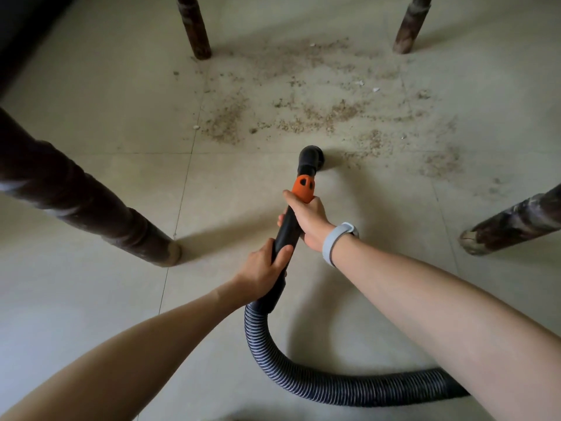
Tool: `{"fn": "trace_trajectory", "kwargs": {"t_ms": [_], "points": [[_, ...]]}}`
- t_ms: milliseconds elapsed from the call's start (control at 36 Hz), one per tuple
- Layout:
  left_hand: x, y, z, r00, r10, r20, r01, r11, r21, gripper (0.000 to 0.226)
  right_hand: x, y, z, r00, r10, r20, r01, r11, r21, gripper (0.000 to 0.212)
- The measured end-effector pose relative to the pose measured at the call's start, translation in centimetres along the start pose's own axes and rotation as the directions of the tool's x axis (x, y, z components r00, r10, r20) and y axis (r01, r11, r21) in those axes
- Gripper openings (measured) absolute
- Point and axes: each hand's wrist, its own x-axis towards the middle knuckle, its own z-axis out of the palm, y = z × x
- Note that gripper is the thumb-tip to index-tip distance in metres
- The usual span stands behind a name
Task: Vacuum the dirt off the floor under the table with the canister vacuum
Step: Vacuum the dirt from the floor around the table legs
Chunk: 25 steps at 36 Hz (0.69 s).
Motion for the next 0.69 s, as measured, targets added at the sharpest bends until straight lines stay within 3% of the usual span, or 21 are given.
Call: {"fn": "trace_trajectory", "kwargs": {"t_ms": [417,694], "points": [[0.6,1.4,1.7,0.980,-0.064,-0.187,0.051,0.996,-0.070,0.028,-0.1,-2.1,-0.6,0.996,0.054,0.064,-0.052,0.998,-0.035,0.031],[0.7,4.6,5.6,0.999,0.047,-0.020,-0.045,0.993,0.107,0.032,-1.4,-1.2,-7.7,0.982,0.041,-0.185,-0.020,0.993,0.113,0.023]]}}
